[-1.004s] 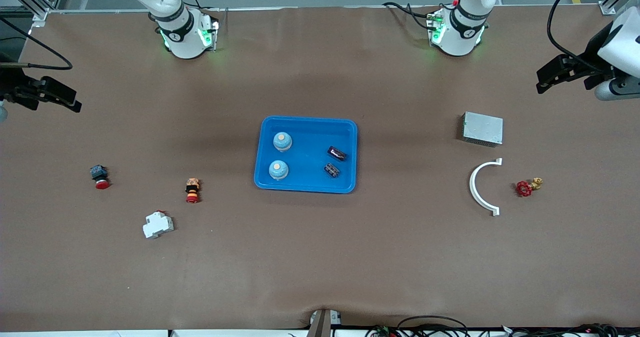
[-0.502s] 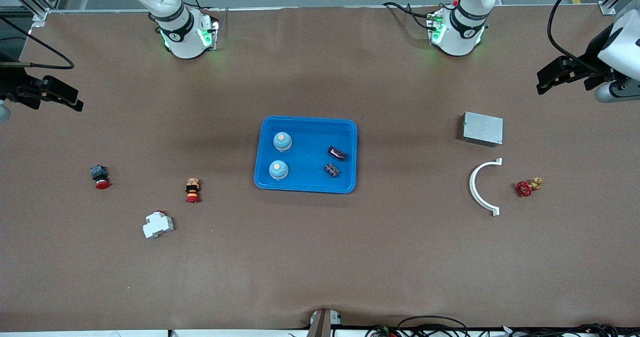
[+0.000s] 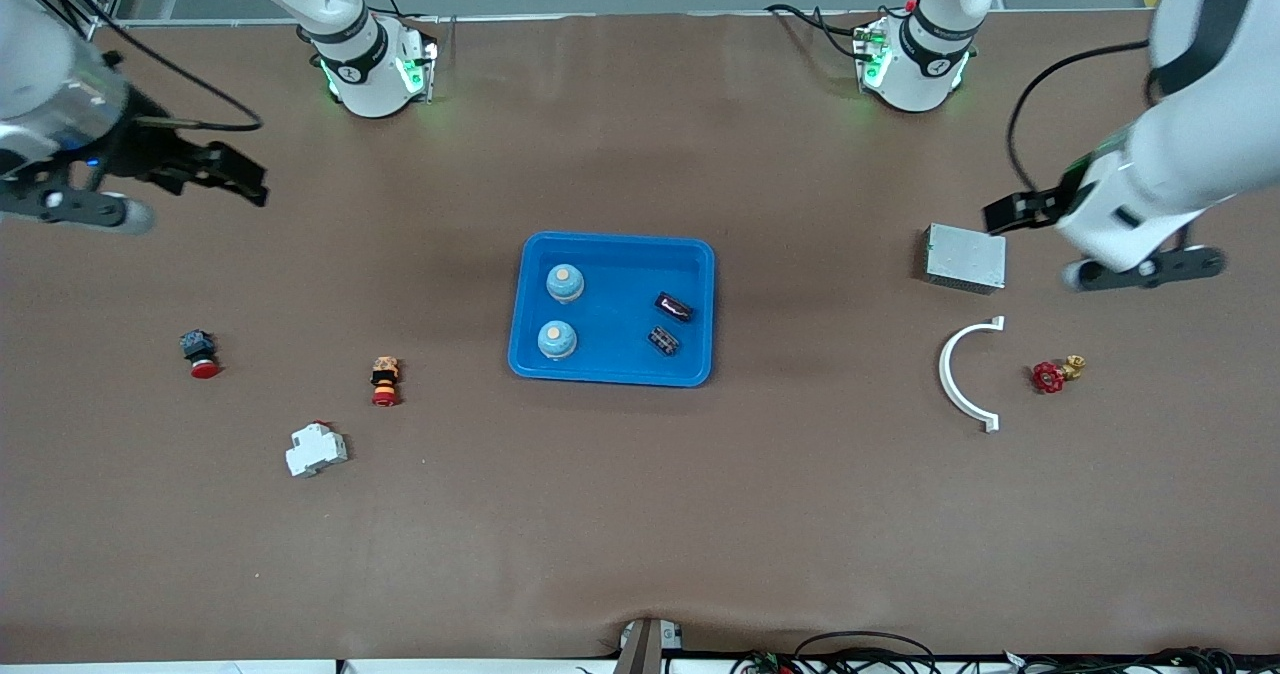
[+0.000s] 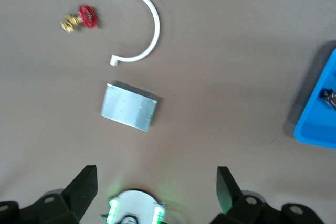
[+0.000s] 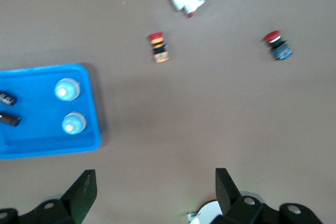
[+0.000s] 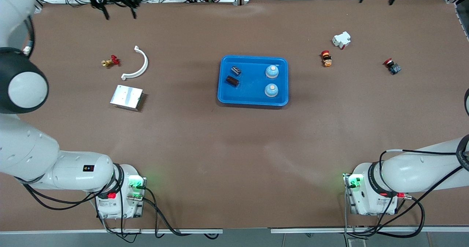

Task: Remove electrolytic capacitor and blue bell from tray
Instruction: 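Move the left gripper to a capacitor while the right gripper reaches a bell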

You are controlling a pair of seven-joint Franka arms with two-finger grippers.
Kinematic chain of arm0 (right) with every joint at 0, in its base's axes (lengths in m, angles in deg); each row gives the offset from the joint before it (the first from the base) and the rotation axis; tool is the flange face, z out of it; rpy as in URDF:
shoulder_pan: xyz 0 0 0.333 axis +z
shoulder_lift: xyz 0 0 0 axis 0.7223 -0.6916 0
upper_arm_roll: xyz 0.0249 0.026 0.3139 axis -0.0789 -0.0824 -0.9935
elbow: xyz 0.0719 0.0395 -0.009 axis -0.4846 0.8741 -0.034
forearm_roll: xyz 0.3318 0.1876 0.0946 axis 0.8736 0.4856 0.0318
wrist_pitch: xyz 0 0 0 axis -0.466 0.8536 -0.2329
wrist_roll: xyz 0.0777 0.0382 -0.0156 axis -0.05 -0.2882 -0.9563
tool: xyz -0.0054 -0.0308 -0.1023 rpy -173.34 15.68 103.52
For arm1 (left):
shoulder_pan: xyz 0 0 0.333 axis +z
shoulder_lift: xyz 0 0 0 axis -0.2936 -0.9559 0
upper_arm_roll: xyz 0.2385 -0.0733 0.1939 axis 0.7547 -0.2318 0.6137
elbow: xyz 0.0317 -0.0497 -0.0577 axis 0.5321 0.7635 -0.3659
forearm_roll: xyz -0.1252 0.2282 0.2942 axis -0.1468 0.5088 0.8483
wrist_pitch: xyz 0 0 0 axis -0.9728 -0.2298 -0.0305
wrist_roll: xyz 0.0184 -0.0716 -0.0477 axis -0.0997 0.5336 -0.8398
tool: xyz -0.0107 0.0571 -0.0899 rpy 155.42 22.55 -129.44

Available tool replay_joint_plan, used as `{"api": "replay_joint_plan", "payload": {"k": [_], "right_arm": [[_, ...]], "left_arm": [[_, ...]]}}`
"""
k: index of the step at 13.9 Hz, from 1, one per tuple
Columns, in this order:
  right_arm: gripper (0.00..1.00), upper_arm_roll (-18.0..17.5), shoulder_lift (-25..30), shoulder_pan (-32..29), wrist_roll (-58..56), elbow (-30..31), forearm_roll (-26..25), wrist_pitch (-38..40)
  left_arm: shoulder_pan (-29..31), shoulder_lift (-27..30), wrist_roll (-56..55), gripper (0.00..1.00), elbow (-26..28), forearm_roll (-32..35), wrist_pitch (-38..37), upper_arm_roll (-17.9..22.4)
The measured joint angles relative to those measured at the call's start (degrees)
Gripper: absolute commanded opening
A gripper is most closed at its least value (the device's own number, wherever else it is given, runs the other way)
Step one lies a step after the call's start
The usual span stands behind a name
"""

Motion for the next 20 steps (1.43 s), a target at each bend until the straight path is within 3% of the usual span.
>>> {"api": "replay_joint_plan", "payload": {"k": [6,13,20], "right_arm": [[1.00,-0.36,-5.96,16.20,15.42,2.75,0.54,-7.92],[1.00,-0.30,-12.23,22.53,17.62,18.11,1.11,-34.85],[1.00,-0.22,-21.73,25.42,17.61,20.22,1.05,-43.88]], "left_arm": [[-8.12,-8.39,-19.36,1.00,1.38,-1.34,10.83,-0.36],[-17.22,-17.16,-43.35,1.00,3.00,-2.74,26.11,-0.66],[-23.29,-25.79,-59.14,0.76,4.94,-2.87,43.65,-0.73]]}}
